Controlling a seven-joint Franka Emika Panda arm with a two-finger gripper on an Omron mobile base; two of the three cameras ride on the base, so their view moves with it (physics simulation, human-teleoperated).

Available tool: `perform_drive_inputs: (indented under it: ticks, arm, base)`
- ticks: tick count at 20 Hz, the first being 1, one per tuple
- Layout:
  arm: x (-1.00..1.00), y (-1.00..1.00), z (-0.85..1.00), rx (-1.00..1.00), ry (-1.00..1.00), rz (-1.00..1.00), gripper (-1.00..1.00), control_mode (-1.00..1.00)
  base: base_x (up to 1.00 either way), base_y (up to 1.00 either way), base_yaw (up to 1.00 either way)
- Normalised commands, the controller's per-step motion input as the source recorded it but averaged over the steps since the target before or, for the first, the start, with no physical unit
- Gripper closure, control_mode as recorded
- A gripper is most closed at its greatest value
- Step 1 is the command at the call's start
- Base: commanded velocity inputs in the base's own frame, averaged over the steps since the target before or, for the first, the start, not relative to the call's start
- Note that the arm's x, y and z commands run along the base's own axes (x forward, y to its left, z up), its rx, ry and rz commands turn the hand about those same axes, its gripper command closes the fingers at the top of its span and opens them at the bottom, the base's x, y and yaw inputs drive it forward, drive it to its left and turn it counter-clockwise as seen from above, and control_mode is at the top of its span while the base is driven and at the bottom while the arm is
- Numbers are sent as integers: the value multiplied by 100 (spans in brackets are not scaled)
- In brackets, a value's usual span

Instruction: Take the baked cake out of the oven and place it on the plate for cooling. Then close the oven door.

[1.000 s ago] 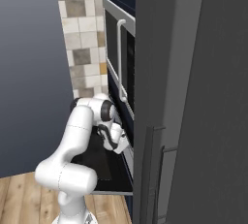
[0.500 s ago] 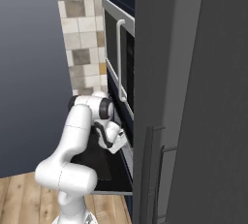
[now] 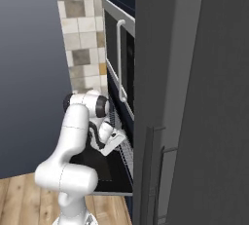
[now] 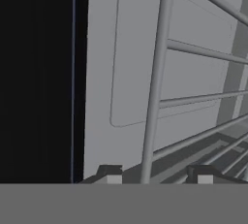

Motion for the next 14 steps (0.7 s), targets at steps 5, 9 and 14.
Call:
perform_drive_inputs:
  ticks: [5, 9, 14]
  arm:
    - [-34, 92, -31, 6, 7, 6, 100, -100]
    - [-27, 81, -19, 12, 13, 6, 100, -100]
    - [-22, 78, -18, 15, 18, 6, 100, -100]
  base:
    - [0, 0, 0]
    - [0, 0, 0]
    - [0, 0, 0]
